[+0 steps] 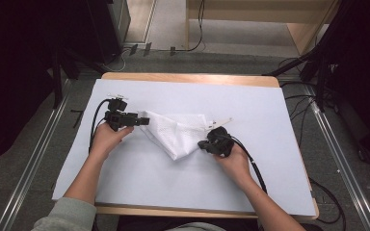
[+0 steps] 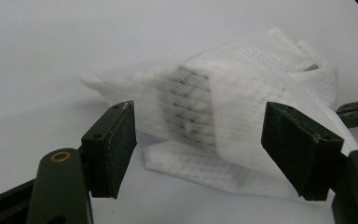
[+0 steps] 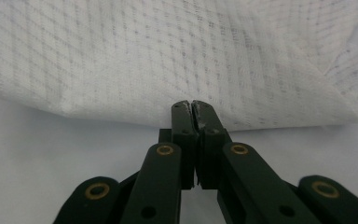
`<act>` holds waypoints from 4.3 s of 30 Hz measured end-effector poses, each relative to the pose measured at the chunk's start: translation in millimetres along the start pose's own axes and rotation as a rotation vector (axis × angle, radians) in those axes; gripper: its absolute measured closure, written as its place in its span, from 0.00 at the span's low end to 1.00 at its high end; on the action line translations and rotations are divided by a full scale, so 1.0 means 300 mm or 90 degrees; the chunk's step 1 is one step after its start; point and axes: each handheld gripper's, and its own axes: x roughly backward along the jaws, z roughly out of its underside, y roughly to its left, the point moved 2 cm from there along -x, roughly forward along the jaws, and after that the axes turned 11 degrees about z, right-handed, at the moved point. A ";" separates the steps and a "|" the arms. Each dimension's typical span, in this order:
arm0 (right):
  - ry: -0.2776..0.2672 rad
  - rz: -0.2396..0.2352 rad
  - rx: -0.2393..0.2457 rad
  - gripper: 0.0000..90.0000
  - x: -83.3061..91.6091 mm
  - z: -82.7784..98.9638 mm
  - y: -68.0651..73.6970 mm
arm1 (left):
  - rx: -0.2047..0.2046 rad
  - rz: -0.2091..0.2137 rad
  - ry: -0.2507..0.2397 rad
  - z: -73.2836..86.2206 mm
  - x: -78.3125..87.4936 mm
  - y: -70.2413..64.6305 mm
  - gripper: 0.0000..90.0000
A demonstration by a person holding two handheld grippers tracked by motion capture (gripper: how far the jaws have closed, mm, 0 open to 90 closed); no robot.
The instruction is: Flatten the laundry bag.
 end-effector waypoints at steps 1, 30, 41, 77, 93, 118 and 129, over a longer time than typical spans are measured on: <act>-0.004 0.005 0.004 1.00 -0.004 -0.004 -0.008 | 0.007 -0.001 -0.006 -0.001 0.000 0.012 0.29; -0.029 0.027 -0.022 0.98 0.018 -0.041 -0.073 | -0.020 0.025 0.063 -0.004 -0.117 0.026 0.94; -0.060 0.062 -0.062 0.97 0.141 -0.025 -0.168 | -0.104 0.108 0.010 -0.068 -0.070 -0.208 0.94; -0.063 -0.010 -0.032 0.70 0.185 -0.101 -0.026 | -0.089 0.110 0.036 0.045 -0.015 -0.168 0.46; -0.053 -0.046 -0.002 0.53 0.066 -0.241 0.044 | -0.063 0.082 0.110 0.154 -0.072 -0.075 0.50; -0.034 -0.073 0.010 0.98 0.028 -0.307 0.061 | -0.078 0.035 0.092 0.092 -0.090 -0.097 0.99; -0.082 -0.059 -0.009 0.98 0.132 -0.305 0.001 | -0.038 -0.025 0.006 0.033 0.000 -0.006 0.99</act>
